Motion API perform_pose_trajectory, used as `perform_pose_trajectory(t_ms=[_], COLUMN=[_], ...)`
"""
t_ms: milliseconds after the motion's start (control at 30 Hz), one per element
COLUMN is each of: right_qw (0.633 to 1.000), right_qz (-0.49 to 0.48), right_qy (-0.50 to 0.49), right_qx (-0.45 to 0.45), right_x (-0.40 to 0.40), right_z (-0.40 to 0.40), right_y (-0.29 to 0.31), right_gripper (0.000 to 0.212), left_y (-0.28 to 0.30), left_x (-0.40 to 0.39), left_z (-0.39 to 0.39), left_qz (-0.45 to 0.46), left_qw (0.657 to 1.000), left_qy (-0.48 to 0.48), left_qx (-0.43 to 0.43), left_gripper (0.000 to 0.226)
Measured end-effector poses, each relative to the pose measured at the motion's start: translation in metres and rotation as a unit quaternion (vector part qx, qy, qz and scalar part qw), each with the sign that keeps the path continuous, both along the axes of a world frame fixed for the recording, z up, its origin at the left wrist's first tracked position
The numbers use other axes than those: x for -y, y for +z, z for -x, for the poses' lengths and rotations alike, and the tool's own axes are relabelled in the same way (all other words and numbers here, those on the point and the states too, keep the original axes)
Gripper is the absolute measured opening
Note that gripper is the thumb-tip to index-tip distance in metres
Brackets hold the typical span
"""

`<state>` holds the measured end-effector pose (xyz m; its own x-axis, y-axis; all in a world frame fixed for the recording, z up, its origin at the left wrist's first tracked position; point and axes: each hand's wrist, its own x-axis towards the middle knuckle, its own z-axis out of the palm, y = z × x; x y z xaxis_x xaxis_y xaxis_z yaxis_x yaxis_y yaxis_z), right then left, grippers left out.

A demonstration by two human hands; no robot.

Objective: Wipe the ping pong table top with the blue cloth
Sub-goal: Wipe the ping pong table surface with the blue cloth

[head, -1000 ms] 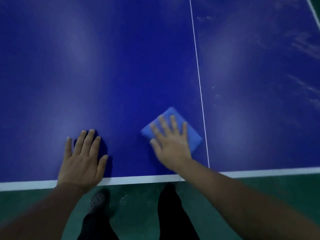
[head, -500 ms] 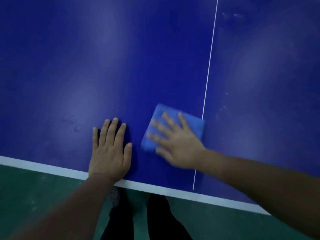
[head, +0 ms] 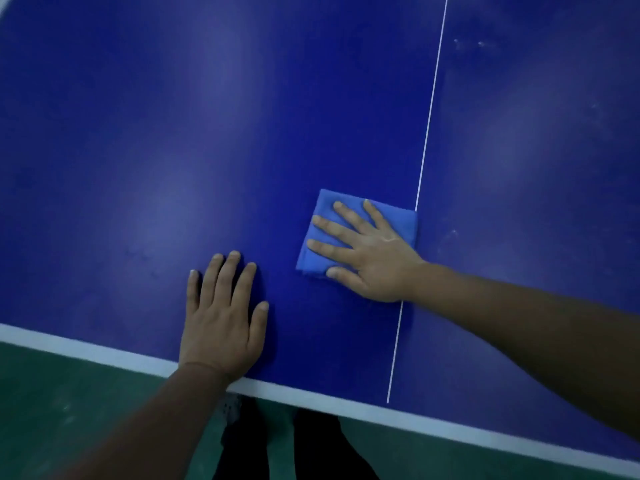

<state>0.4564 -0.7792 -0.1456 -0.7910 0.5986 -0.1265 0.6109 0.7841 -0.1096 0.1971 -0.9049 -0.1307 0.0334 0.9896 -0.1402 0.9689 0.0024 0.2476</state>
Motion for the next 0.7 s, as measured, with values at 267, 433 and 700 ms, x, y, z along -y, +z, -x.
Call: perform_pose_trajectory(t_ms=[267, 433, 700], right_qw=[0.941, 0.999, 0.961], right_qz=[-0.023, -0.026, -0.024], right_qy=[-0.338, 0.015, -0.275], right_qx=[-0.015, -0.015, -0.007], right_x=[-0.130, -0.113, -0.198], right_z=[0.017, 0.012, -0.022], right_y=[0.007, -0.007, 0.000], right_gripper=[0.056, 0.054, 0.060], left_y=[0.000, -0.003, -0.014], left_x=[-0.099, -0.180, -0.230], left_z=[-0.015, -0.038, -0.042], left_qz=[-0.057, -0.096, -0.050], left_qw=[0.997, 0.992, 0.996], left_qy=[0.023, 0.043, 0.060], left_qx=[0.037, 0.065, 0.034], left_gripper=[0.065, 0.069, 0.065])
